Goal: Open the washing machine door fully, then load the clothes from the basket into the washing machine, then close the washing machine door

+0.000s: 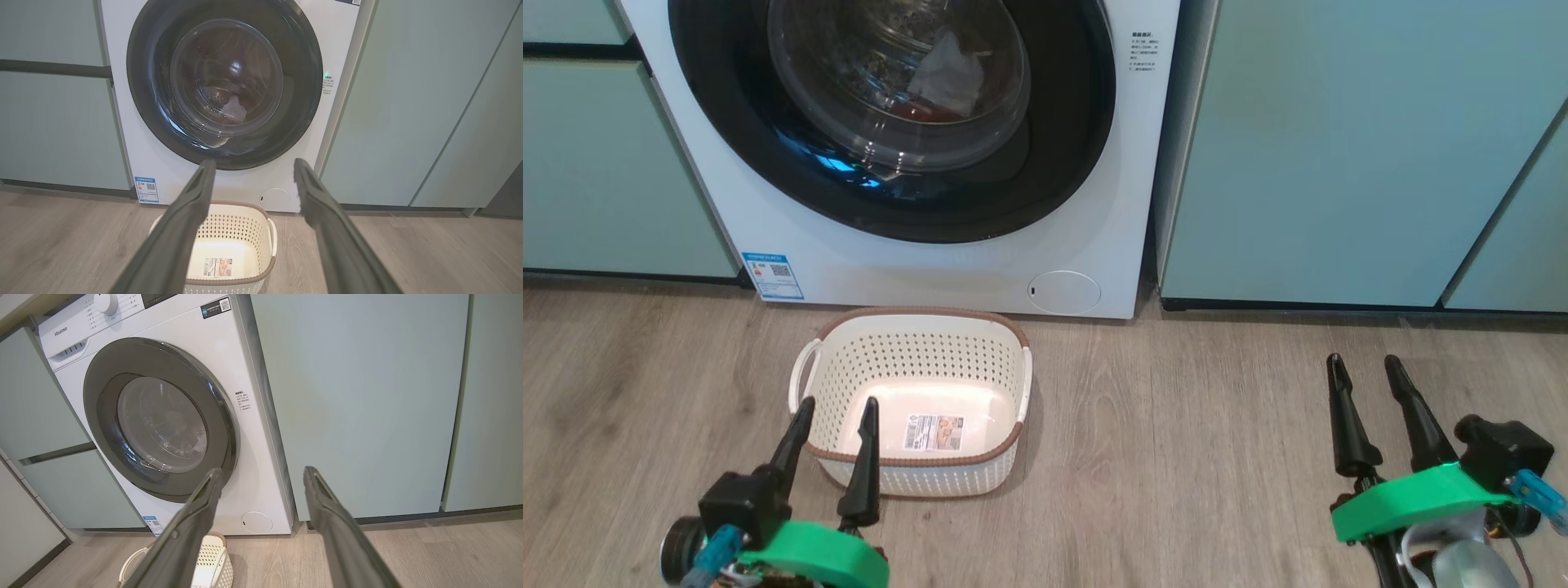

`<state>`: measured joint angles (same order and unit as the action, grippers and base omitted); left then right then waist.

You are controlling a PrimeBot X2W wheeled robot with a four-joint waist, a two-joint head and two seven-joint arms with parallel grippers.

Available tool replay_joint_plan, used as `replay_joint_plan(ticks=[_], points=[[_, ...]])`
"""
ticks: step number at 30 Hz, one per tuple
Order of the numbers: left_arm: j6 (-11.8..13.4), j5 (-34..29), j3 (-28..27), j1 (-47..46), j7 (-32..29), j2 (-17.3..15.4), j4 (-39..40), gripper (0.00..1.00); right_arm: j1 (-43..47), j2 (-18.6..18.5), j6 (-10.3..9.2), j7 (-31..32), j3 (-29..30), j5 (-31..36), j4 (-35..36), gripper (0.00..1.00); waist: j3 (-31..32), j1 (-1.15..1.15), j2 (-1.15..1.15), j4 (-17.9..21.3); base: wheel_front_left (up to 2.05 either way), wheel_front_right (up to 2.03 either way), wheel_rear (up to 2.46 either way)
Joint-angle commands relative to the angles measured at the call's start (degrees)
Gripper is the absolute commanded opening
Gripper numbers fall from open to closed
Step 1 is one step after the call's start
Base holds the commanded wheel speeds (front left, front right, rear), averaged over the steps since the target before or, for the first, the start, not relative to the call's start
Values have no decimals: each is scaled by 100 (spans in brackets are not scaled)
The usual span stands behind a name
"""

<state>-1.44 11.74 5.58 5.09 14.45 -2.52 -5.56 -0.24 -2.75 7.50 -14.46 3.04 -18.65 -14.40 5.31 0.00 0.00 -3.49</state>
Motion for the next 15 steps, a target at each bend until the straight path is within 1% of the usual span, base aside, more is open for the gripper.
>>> replay_joint_plan(ticks=[1,2,7,15], points=[[-58,56,-197,-168,55,-36,165,100,-185,-13,-1,-53,-135,10,201,100,-4,0,0,0,0,0,0],[-46,43,-1,0,-1,4,-24,0,-1,1,0,1,1,-2,-19,0,-4,0,0,-1,0,0,0],[-41,54,10,247,-37,19,-533,0,258,8,1,38,-1,-15,-513,0,-7,0,0,-1,0,0,0],[-77,566,-69,156,-169,15,-558,0,198,6,1,176,27,-484,-484,0,-42,0,0,22,0,0,0]])
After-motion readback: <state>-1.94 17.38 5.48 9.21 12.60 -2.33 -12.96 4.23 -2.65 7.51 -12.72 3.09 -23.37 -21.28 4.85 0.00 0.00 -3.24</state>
